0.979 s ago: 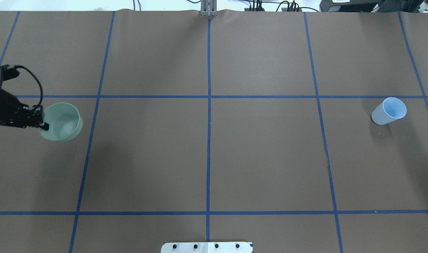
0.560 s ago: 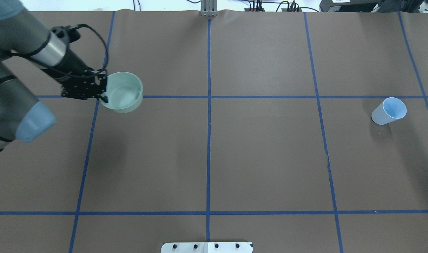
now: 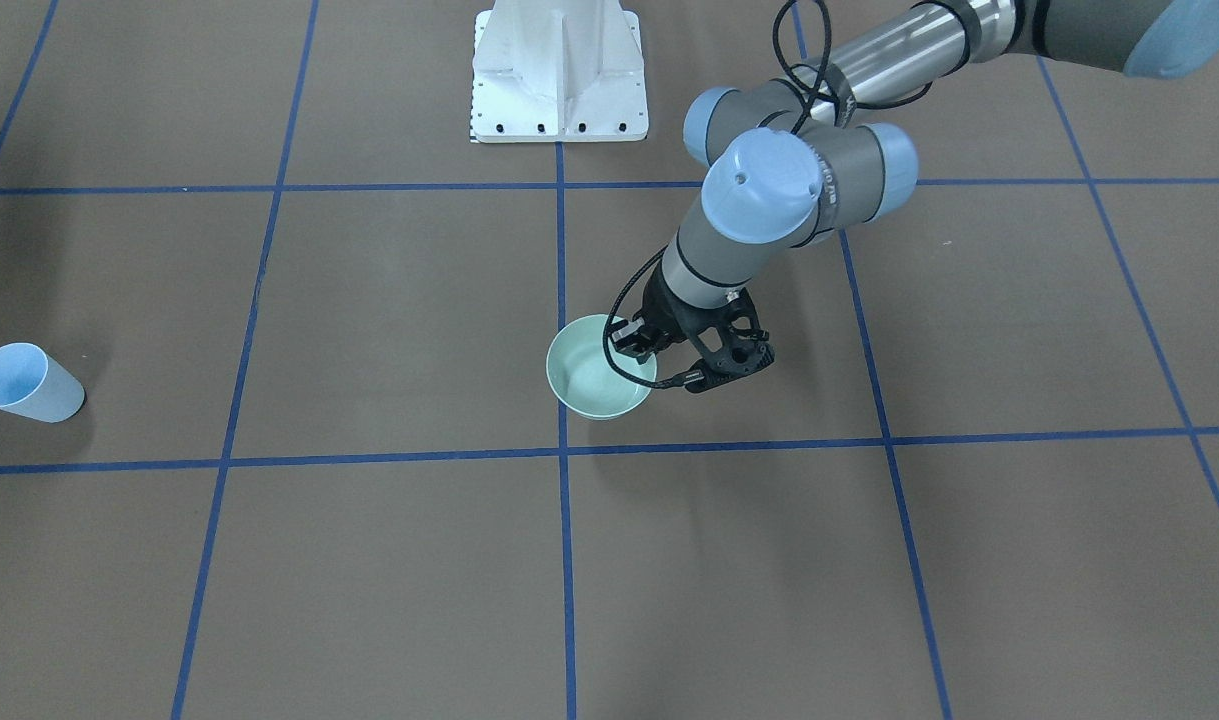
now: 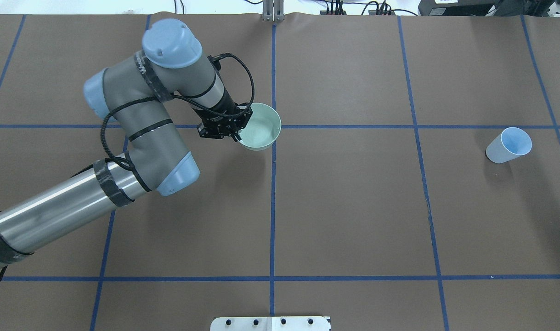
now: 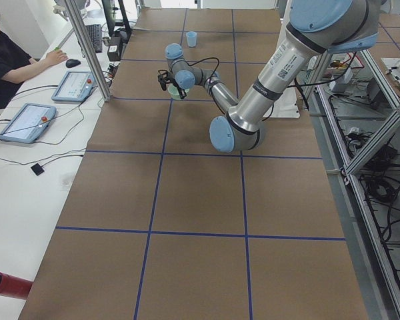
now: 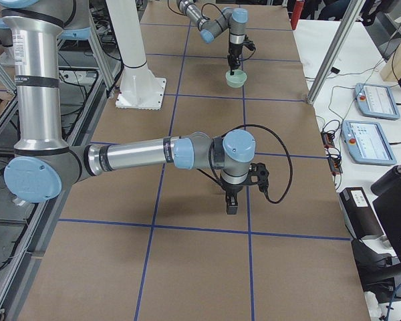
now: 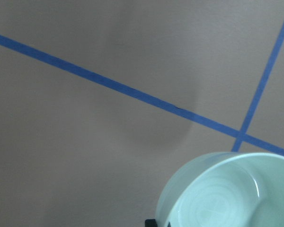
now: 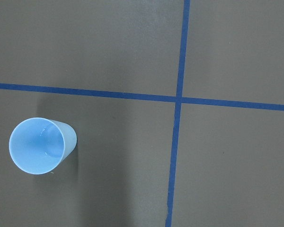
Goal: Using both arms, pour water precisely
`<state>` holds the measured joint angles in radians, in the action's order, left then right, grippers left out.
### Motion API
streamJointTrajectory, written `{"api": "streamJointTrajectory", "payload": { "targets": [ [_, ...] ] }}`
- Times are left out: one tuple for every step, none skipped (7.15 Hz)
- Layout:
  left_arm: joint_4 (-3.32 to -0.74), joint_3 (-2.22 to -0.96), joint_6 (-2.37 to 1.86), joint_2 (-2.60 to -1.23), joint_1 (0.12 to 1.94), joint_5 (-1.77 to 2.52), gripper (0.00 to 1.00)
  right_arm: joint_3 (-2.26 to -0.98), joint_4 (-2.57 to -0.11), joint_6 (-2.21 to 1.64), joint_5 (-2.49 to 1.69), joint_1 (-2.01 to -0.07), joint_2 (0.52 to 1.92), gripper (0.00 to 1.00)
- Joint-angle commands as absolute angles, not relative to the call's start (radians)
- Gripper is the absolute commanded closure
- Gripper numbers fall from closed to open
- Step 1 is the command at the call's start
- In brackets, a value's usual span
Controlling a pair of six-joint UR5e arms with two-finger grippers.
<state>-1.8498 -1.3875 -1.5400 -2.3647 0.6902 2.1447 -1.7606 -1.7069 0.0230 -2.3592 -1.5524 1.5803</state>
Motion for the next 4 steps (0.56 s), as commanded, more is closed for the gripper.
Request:
{"api": "streamJointTrajectory", "payload": {
  "targets": [
    [-1.928,-1.237,-1.569,-2.446,0.620,2.052,1.00,-1.758,-1.706,0.023,-2.358,-1.552,1.582,0.00],
    [-1.928,-1.214,-1.568,-2.465,0.615,2.045,1.00,-1.758,-1.707,0.023,-2.358,-1.552,1.582,0.00],
    [-1.927,-1.210,-1.560,-2.461,0.617,2.045,1.00,-1.758,-1.707,0.023,-2.358,-1.552,1.583,0.00],
    [-1.925,-1.212,-1.559,-2.459,0.621,2.045,1.00,-1.759,-1.707,0.023,-2.356,-1.552,1.582,0.00]
  ]
}}
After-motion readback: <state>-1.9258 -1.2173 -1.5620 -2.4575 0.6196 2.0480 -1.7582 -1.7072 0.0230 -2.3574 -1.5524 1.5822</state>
